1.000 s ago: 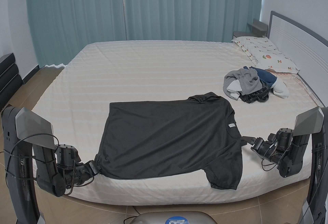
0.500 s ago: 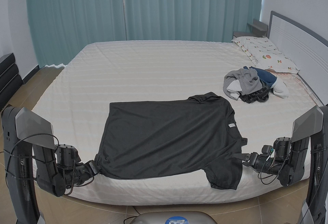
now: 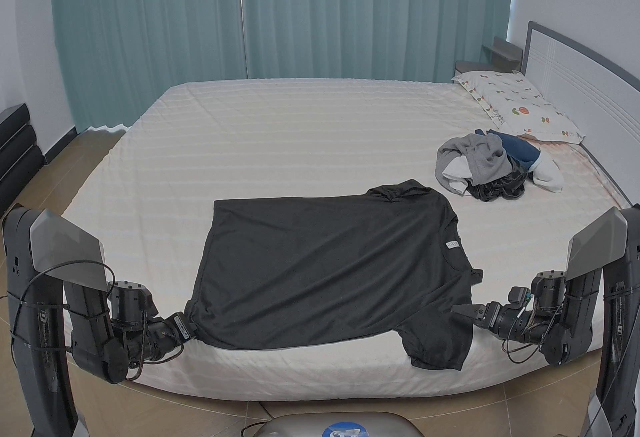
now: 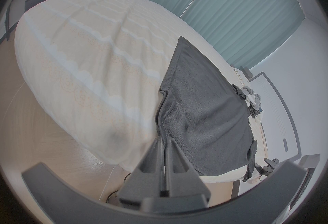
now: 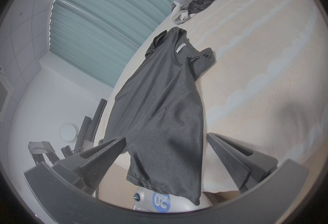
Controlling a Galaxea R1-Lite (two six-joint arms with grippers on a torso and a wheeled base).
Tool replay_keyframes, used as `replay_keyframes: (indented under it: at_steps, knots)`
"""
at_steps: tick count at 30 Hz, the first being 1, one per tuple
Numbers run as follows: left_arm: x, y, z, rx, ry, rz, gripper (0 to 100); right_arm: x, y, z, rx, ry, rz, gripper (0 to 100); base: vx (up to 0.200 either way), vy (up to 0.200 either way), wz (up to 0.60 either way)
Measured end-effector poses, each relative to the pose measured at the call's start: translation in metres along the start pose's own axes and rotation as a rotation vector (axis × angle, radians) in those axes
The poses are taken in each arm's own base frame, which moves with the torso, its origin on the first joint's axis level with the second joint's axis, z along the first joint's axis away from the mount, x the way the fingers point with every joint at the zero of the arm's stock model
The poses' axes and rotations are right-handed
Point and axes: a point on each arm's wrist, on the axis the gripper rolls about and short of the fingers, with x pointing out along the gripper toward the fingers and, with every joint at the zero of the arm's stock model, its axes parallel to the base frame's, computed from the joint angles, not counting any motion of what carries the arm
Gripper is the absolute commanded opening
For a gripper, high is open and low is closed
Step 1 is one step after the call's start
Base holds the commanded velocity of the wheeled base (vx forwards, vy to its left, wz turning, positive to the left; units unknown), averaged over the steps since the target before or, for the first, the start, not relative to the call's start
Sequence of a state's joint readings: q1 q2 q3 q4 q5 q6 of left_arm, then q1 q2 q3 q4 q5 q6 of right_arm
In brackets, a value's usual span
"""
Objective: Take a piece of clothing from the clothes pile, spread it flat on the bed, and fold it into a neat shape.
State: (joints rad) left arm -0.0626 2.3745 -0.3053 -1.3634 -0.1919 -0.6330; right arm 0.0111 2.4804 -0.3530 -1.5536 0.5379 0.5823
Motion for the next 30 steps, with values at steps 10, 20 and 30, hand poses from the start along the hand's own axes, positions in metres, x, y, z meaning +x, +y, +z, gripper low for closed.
replay_keyframes:
  at_steps: [10,20,30]
  knots:
    - [0.000,0.000,0.000,-0.005,-0.002,0.000,0,0.002,-0.001,-0.004,-0.030,0.015,-0.005,0,0.000,0.000,0.00]
    - [0.000,0.000,0.002,-0.038,-0.009,-0.002,0,-0.006,-0.006,-0.004,-0.017,0.010,-0.027,0,0.000,0.000,0.00]
    - [0.000,0.000,0.003,-0.035,-0.014,0.000,0,-0.017,-0.001,0.002,-0.017,-0.013,-0.030,0,0.000,0.000,0.00]
